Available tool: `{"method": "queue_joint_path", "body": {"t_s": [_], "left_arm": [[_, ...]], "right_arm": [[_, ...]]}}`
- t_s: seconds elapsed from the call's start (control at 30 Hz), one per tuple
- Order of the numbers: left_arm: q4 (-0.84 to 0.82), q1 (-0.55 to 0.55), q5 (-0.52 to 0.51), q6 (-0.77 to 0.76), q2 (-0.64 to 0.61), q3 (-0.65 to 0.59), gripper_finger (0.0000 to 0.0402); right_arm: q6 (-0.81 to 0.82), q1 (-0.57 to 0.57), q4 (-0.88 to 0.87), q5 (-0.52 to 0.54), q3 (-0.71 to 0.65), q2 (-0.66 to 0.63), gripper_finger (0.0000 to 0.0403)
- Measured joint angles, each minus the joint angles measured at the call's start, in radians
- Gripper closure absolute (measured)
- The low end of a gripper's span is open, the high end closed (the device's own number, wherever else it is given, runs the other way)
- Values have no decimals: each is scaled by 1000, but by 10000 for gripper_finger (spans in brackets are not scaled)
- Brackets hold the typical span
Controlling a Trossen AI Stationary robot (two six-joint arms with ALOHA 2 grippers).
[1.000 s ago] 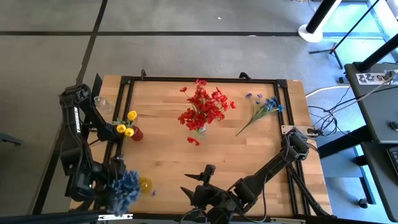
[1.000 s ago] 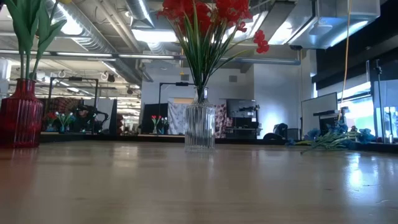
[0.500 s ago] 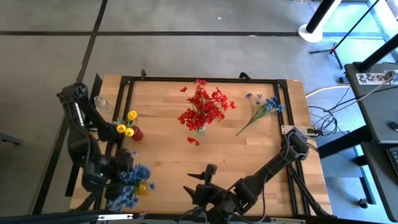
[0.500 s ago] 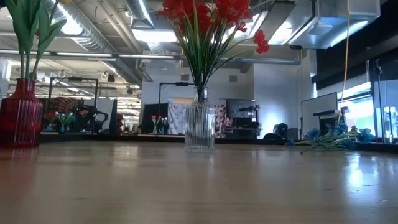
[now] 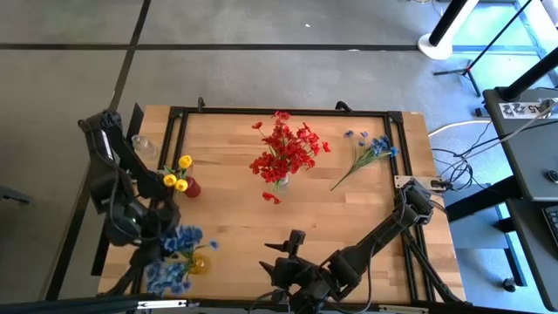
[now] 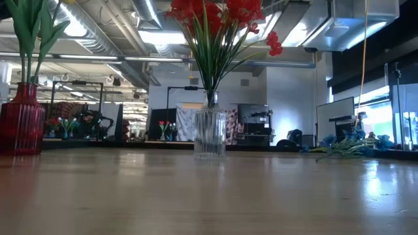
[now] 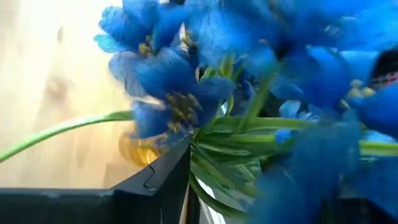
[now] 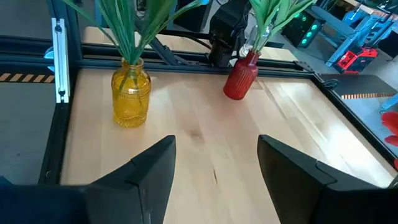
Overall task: Sort flowers into vase by color
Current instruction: Put the bottom blue flower into the yellow vase
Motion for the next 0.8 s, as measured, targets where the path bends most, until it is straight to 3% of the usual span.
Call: {"method": "queue_joint_path", "body": {"t_s": [0.13, 0.23, 0.5, 0.6, 0.8], "left_arm": [[15, -8, -63, 41, -28, 1, 219], [14, -8, -37, 49, -11, 1, 240], [27, -8, -13, 72, 57, 0, 387], [52, -8, -14, 47, 65, 0, 380], [72, -8, 24, 18, 65, 0, 326]], "right_arm": [[0, 0, 0, -28, 0, 0, 175], [2, 0, 0, -43, 0, 0, 175], [22, 0, -27, -44, 0, 0, 175], [22, 0, -28, -44, 0, 0, 175], [22, 0, -28, -44, 0, 0, 175]]}}
